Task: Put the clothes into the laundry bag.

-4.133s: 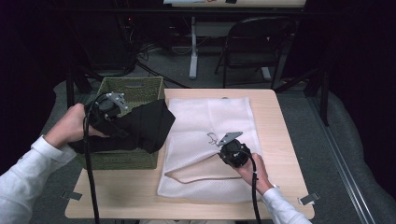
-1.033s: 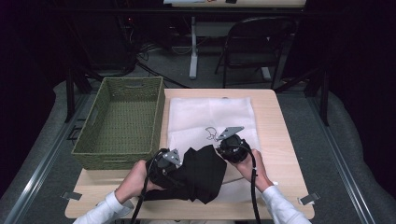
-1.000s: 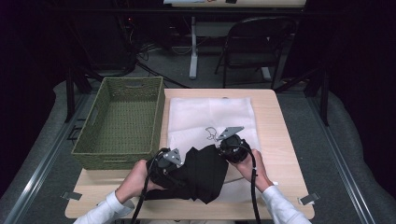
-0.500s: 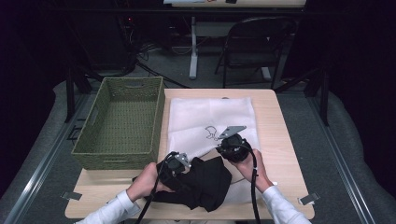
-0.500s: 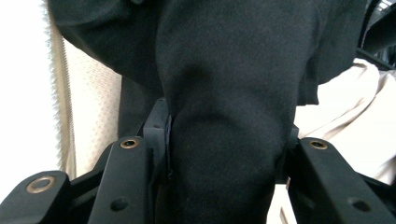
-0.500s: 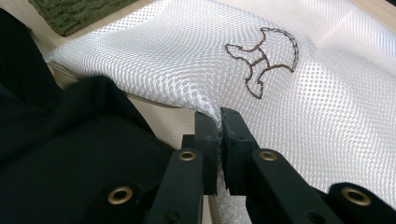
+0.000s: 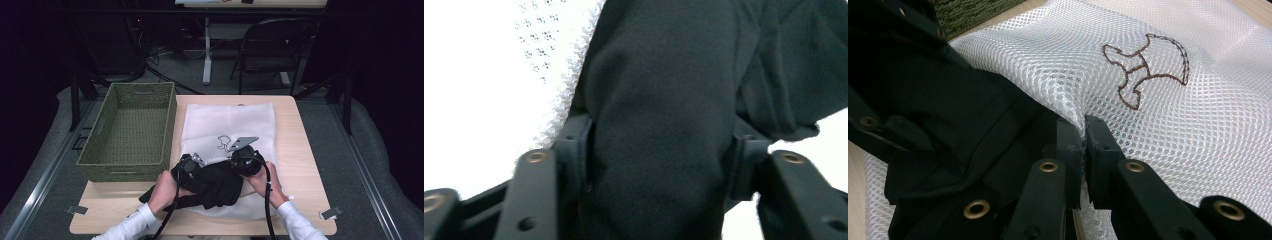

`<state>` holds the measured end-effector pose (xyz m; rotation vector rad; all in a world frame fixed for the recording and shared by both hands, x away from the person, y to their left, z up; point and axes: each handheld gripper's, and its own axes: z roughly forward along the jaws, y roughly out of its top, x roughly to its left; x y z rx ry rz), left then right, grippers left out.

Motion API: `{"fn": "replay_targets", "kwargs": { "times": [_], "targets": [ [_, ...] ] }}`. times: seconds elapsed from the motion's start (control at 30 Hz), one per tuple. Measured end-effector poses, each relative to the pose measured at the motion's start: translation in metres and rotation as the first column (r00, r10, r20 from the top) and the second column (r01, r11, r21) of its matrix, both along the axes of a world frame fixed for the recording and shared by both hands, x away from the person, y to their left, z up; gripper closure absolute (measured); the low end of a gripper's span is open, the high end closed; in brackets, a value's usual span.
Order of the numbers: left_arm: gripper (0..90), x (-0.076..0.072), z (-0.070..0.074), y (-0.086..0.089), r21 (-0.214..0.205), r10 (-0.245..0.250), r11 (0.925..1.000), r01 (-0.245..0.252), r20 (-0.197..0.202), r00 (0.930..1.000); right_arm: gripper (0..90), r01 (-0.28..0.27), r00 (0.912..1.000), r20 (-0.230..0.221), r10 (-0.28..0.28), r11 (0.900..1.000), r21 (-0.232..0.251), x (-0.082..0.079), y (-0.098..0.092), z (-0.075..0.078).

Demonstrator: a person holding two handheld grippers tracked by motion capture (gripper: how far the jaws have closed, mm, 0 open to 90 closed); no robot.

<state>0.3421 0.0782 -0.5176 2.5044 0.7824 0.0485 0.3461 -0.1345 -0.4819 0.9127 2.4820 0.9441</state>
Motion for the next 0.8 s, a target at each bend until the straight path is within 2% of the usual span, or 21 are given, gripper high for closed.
{"fn": "replay_targets", "kwargs": {
  "times": [0.17, 0.2, 0.3, 0.37, 0.4, 0.47, 0.53, 0.6, 0.67, 0.8],
  "targets": [
    [28.2, -0.01, 0.011, 0.011, -0.011, -0.021, 0.9997, 0.021, 0.021, 0.9995, 86.8, -0.007, 0.9999, -0.009, 0.007, 1.0, -0.005, -0.001, -0.001, -0.001],
    [26.2, -0.014, 0.014, 0.014, 0.011, -0.051, 0.9987, 0.051, 0.04, 0.9979, 86.8, -0.001, 1.0, -0.009, 0.001, 1.0, -0.005, -0.001, -0.002, -0.001],
    [20.8, -0.019, 0.016, 0.02, 0.013, -0.071, 0.9974, 0.071, 0.03, 0.997, 86.8, -0.001, 0.9998, -0.018, 0.001, 1.0, 0.0, 0.0, -0.002, -0.001],
    [17.0, -0.02, 0.015, 0.022, 0.035, -0.068, 0.9972, 0.067, 0.035, 0.9971, 86.8, -0.004, 0.9998, -0.018, 0.004, 1.0, -0.006, 0.0, -0.002, -0.002],
    [16.8, -0.019, 0.013, 0.022, 0.048, -0.08, 0.9958, 0.079, 0.021, 0.9966, 86.8, -0.004, 0.9998, -0.018, 0.004, 1.0, -0.007, 0.001, -0.002, -0.002],
    [17.3, -0.017, 0.008, 0.02, 0.055, -0.08, 0.9954, 0.079, 0.017, 0.9967, 86.8, -0.007, 0.9998, -0.018, 0.007, 1.0, -0.005, 0.001, -0.002, -0.002],
    [20.1, -0.016, 0.002, 0.017, 0.06, -0.085, 0.9947, 0.084, 0.021, 0.9961, 86.7, -0.009, 0.9997, -0.024, 0.009, 1.0, -0.001, 0.001, -0.003, -0.003],
    [33.0, -0.014, -0.008, 0.016, 0.069, -0.07, 0.9953, 0.068, 0.028, 0.9971, 86.6, -0.01, 0.9996, -0.026, 0.01, 0.9999, -0.01, 0.0, -0.003, -0.003],
    [39.6, -0.012, -0.015, 0.02, 0.026, -0.054, 0.9982, 0.053, 0.014, 0.9985, 86.6, -0.015, 0.9995, -0.026, 0.014, 0.9998, -0.012, 0.0, -0.003, -0.004],
    [53.9, -0.012, -0.017, 0.026, -0.035, -0.039, 0.9986, 0.04, 0.011, 0.9992, 86.6, -0.018, 0.9991, -0.039, 0.018, 0.9997, -0.014, 0.001, 0.0, -0.006]
  ]
}}
